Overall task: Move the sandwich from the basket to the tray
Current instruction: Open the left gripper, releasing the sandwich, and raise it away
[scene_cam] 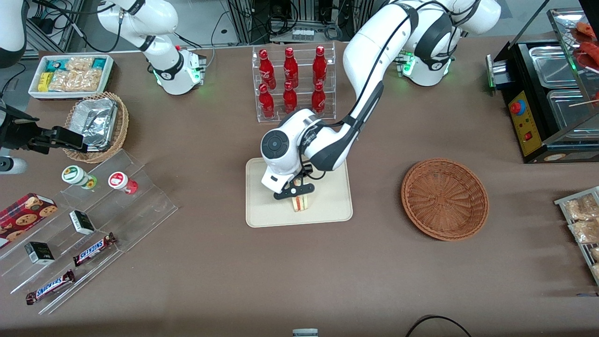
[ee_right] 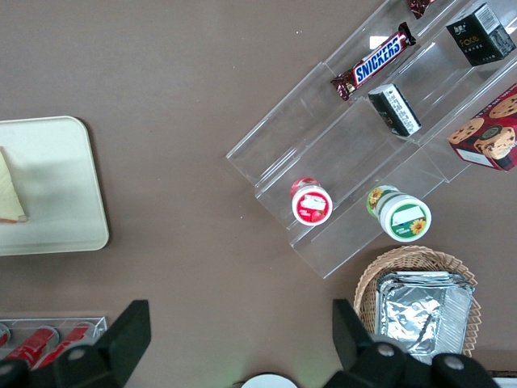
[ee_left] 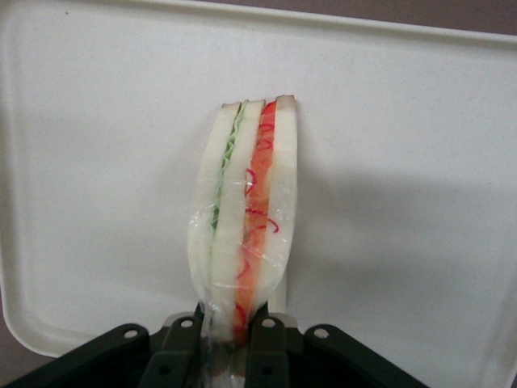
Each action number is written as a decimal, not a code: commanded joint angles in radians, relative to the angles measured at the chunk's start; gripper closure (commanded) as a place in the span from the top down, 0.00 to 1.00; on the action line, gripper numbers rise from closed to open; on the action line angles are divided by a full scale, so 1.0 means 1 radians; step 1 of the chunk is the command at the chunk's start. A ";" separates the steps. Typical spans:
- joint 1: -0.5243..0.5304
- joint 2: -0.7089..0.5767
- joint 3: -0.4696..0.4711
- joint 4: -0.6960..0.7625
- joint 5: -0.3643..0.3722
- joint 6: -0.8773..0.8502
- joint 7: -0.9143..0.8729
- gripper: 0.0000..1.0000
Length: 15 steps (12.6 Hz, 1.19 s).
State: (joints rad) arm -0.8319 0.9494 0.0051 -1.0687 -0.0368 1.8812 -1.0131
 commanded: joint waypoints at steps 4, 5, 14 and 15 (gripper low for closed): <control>-0.012 -0.024 0.012 0.039 -0.002 -0.046 -0.016 1.00; -0.012 -0.044 0.012 0.039 -0.002 -0.063 -0.015 1.00; 0.106 -0.266 0.012 0.024 -0.052 -0.257 0.210 1.00; 0.137 -0.299 0.012 0.001 -0.057 -0.284 0.288 1.00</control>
State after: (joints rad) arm -0.7584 0.7125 0.0192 -1.0156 -0.0591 1.6347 -0.8316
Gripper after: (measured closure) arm 0.000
